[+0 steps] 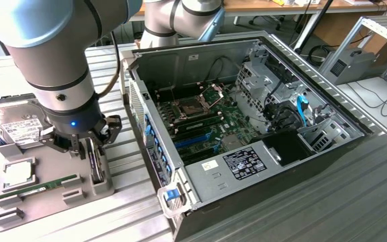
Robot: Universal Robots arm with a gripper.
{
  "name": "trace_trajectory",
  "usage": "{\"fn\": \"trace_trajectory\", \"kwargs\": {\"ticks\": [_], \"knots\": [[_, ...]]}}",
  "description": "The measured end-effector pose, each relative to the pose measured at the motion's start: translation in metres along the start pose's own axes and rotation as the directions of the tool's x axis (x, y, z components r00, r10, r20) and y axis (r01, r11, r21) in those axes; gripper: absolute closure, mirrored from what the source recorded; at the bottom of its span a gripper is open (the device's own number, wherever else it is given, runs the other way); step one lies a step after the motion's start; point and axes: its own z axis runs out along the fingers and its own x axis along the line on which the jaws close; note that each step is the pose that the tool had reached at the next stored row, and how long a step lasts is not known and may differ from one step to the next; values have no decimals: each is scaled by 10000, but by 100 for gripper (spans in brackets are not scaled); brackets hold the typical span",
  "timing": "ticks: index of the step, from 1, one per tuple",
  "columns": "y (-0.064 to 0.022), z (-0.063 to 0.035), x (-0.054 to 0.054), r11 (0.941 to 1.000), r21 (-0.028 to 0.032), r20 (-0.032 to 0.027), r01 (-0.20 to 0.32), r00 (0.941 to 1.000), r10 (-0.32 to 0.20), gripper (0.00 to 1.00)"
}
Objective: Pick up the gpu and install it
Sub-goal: 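Pick up the gpu and move the gpu toward the slot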
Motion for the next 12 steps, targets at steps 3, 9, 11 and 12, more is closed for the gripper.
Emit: {"fn": "trace_trajectory", "kwargs": {"ticks": [3,9,11,12], "knots": [[33,3,3,10000,-1,1,0,10000,0,58],[33,3,3,10000,-1,0,0,10000,0,58],[33,3,3,10000,-1,1,0,10000,0,58],[33,3,3,10000,-1,1,0,10000,0,58]]}}
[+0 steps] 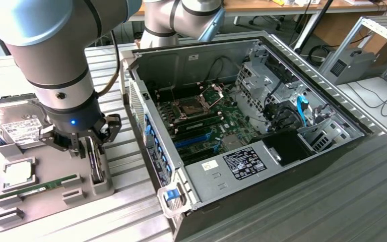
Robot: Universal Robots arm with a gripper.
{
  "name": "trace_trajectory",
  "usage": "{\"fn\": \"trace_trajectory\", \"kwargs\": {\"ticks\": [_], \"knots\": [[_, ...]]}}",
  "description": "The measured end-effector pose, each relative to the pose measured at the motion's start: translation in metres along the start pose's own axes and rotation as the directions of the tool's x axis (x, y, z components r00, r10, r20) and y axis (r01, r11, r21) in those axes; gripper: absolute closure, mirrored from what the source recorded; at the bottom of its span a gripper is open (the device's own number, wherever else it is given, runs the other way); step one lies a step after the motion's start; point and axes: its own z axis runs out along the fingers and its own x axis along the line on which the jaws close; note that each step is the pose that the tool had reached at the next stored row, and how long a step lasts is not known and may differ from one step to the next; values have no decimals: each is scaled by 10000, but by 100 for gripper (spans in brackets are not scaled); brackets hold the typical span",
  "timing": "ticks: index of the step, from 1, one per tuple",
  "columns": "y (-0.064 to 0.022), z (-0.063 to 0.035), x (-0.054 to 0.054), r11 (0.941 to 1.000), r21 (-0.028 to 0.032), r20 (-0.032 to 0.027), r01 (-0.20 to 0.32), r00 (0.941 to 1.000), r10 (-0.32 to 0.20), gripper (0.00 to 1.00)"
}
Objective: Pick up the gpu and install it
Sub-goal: 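Pick up the gpu and move the gpu toward the slot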
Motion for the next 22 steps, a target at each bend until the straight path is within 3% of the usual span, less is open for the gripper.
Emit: {"fn": "trace_trajectory", "kwargs": {"ticks": [5,7,18,22], "knots": [[0,0,0,10000,0,0,0,10000,0,59],[0,0,0,10000,1,-1,0,10000,0,72],[0,0,0,10000,-1,1,0,10000,0,73],[0,0,0,9995,-8,-13,319,9995,-319,73]]}}
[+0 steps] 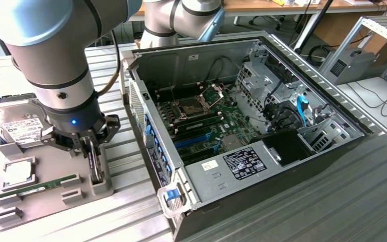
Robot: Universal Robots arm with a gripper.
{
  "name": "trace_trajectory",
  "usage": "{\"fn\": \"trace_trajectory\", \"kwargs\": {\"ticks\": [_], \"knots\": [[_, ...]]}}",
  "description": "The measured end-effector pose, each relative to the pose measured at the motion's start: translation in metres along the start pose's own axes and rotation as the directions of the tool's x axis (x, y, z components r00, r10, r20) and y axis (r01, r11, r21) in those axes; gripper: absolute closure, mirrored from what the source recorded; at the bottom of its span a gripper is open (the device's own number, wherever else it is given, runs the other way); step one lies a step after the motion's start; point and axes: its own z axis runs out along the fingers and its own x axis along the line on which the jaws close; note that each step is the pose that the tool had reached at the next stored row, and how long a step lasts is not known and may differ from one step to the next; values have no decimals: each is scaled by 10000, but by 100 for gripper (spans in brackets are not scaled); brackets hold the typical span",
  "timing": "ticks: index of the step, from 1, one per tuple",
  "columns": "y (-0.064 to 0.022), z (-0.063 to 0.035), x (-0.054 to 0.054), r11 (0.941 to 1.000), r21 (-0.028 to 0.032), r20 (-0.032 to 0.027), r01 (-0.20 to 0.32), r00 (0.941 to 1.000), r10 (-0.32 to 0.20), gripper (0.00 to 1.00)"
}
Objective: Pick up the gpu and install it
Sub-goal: 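Pick up the gpu and move the gpu toward the slot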
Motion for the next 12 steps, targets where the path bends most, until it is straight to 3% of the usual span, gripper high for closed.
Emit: {"fn": "trace_trajectory", "kwargs": {"ticks": [12], "knots": [[0,0,0,9998,-5,-9,187,9998,-187,73]]}}
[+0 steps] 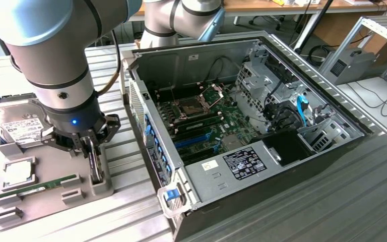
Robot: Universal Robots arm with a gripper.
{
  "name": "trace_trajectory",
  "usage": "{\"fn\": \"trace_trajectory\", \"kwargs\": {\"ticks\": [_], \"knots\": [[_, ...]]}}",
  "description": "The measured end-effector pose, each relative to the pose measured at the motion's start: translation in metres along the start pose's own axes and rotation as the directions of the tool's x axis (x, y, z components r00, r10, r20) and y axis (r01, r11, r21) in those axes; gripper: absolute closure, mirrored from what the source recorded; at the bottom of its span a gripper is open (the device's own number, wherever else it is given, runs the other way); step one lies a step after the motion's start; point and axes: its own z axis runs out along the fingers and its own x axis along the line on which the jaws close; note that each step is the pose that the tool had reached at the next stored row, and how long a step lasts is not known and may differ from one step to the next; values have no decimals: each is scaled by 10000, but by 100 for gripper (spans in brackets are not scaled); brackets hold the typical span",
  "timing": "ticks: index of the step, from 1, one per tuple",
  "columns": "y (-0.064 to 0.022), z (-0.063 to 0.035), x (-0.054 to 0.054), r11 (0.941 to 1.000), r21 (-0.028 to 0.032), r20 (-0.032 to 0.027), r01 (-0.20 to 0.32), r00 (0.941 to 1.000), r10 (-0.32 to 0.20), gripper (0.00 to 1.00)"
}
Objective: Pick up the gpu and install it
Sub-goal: 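Pick up the gpu and move the gpu toward the slot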
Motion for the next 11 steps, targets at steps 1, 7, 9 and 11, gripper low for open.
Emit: {"fn": "trace_trajectory", "kwargs": {"ticks": [1,7,9,11], "knots": [[0,0,0,10000,0,0,0,10000,0,73],[1,-11,0,10000,2,-2,0,10000,0,73],[1,-24,0,10000,1,-1,0,10000,0,73],[2,-47,-1,10000,1,0,0,10000,0,73]]}}
